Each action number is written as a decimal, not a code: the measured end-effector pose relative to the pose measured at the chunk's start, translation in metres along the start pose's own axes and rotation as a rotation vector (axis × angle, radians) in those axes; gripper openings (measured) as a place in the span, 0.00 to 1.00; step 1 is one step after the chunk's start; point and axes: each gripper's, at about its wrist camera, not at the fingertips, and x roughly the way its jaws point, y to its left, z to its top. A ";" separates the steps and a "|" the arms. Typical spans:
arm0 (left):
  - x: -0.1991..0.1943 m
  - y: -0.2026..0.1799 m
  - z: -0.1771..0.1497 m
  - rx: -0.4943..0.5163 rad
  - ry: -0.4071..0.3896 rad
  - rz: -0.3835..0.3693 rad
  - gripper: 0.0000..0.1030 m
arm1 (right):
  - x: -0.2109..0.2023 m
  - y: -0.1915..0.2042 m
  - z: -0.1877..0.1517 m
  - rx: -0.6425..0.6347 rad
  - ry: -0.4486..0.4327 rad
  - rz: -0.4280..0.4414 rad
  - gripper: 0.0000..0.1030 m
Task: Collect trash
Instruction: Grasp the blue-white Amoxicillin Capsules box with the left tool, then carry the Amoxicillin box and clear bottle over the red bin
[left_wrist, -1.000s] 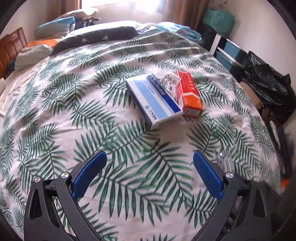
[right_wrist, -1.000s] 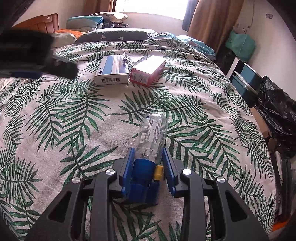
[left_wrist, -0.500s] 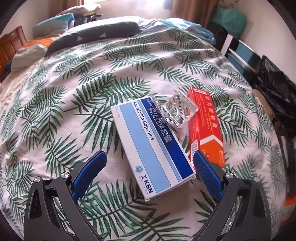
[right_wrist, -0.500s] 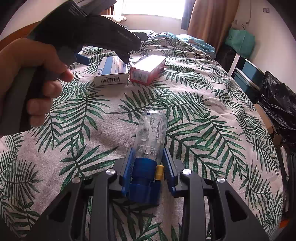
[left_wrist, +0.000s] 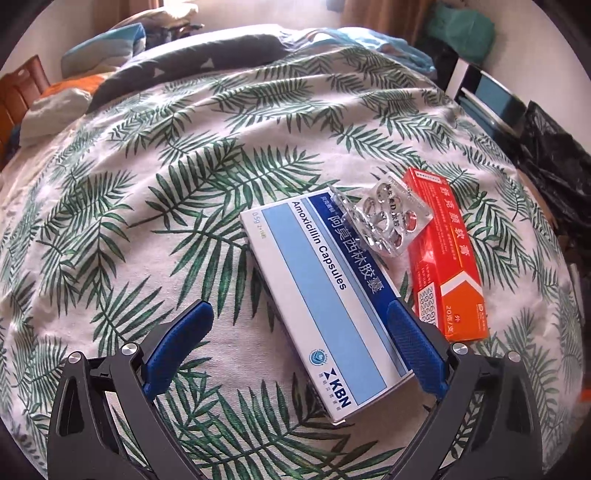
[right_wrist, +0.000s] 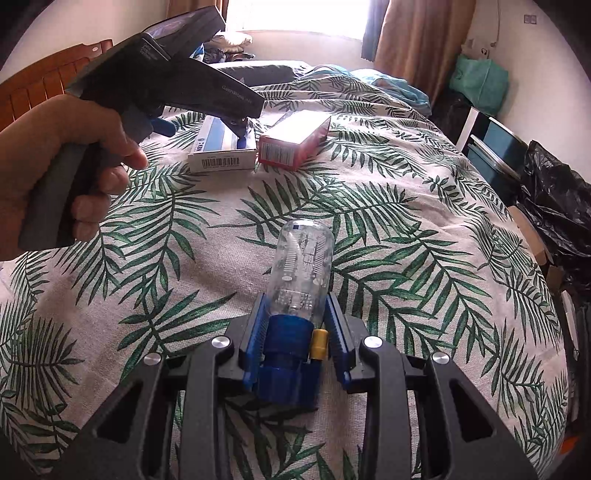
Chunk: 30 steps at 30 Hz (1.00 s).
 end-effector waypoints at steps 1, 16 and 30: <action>0.000 -0.002 0.000 0.000 -0.002 -0.005 0.94 | 0.000 0.000 0.000 -0.001 0.000 -0.001 0.30; 0.007 0.012 -0.007 -0.008 0.004 0.038 0.95 | -0.001 0.000 -0.001 0.005 -0.005 0.005 0.30; 0.014 0.013 -0.005 0.016 -0.024 0.012 0.70 | -0.001 -0.001 0.000 0.011 -0.007 0.012 0.30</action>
